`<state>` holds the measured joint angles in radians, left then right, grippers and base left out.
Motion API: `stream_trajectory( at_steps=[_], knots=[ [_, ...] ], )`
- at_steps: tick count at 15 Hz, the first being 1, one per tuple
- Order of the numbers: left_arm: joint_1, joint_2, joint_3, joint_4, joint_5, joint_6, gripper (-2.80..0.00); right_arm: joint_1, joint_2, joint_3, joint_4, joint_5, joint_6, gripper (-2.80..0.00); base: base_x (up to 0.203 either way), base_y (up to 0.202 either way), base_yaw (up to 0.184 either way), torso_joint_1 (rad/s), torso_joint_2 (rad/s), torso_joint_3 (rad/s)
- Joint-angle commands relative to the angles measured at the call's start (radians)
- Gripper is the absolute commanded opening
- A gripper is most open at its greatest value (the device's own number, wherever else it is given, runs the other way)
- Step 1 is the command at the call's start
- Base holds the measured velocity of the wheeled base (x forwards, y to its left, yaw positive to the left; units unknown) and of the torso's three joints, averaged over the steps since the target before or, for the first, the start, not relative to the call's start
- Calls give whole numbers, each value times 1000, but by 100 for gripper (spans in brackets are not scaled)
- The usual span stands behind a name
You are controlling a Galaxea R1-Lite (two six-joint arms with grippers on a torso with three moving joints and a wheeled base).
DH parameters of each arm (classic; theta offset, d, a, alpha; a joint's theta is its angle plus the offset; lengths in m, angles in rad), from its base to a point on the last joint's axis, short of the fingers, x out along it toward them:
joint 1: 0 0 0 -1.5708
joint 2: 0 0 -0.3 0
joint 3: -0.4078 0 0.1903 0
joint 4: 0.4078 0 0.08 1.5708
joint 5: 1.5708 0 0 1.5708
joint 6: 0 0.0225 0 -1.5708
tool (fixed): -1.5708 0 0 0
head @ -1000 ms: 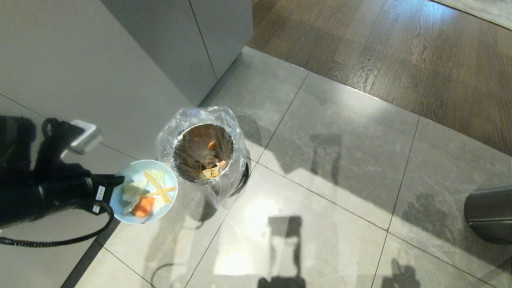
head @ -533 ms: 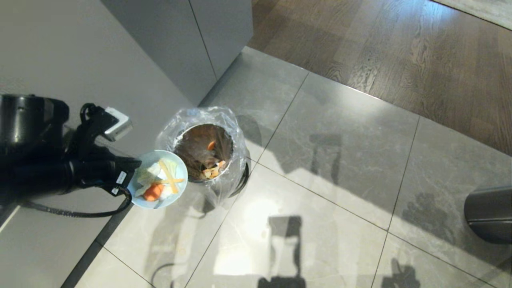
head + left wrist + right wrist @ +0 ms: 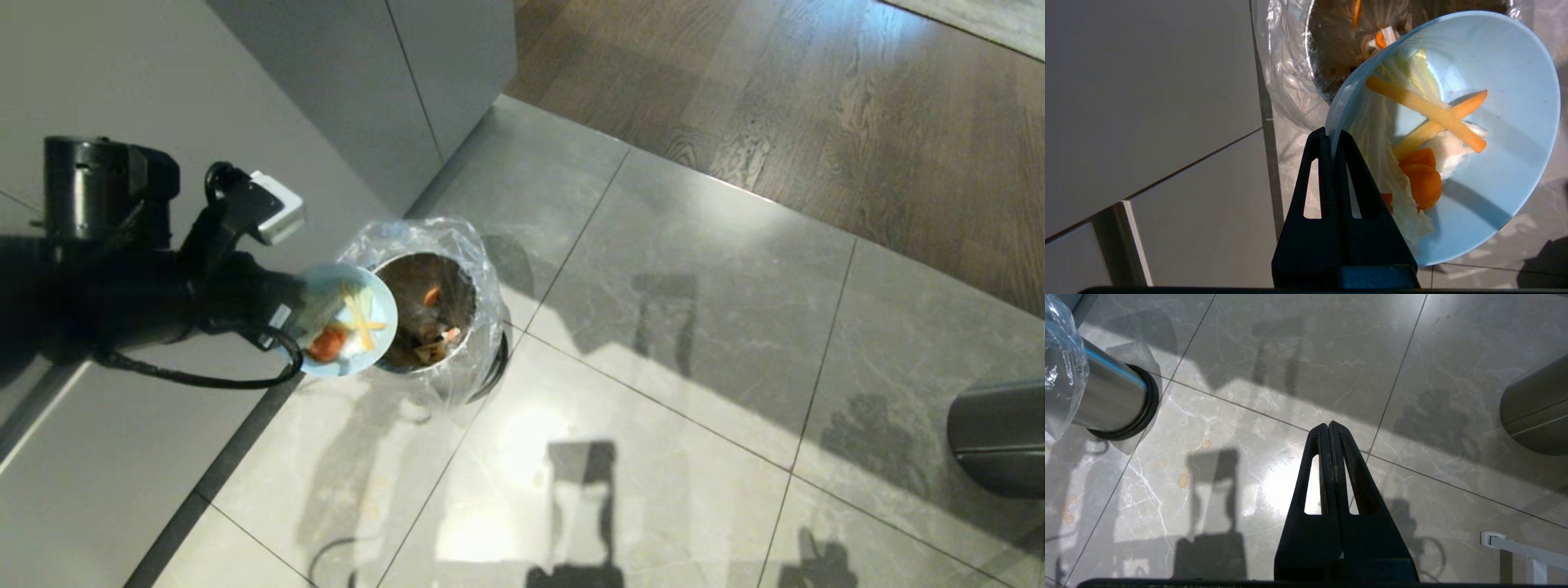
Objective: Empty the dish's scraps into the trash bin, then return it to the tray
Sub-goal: Pour the leftover food from the bowl into the trash can
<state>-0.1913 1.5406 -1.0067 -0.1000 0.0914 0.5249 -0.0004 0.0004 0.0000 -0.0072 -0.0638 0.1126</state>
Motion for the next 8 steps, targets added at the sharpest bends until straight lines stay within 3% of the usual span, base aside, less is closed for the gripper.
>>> stream_trajectory(
  at_steps=[1, 8],
  knots=[
    [-32, 10, -15, -3, 13, 1, -280, 0, 1, 0, 0, -1, 1, -280, 0, 0, 0, 0, 0, 0],
    [-131, 55, -63, 22, 86, 2, -280, 0, 0, 0, 0, -1, 1, -280, 0, 0, 0, 0, 0, 0]
  ],
)
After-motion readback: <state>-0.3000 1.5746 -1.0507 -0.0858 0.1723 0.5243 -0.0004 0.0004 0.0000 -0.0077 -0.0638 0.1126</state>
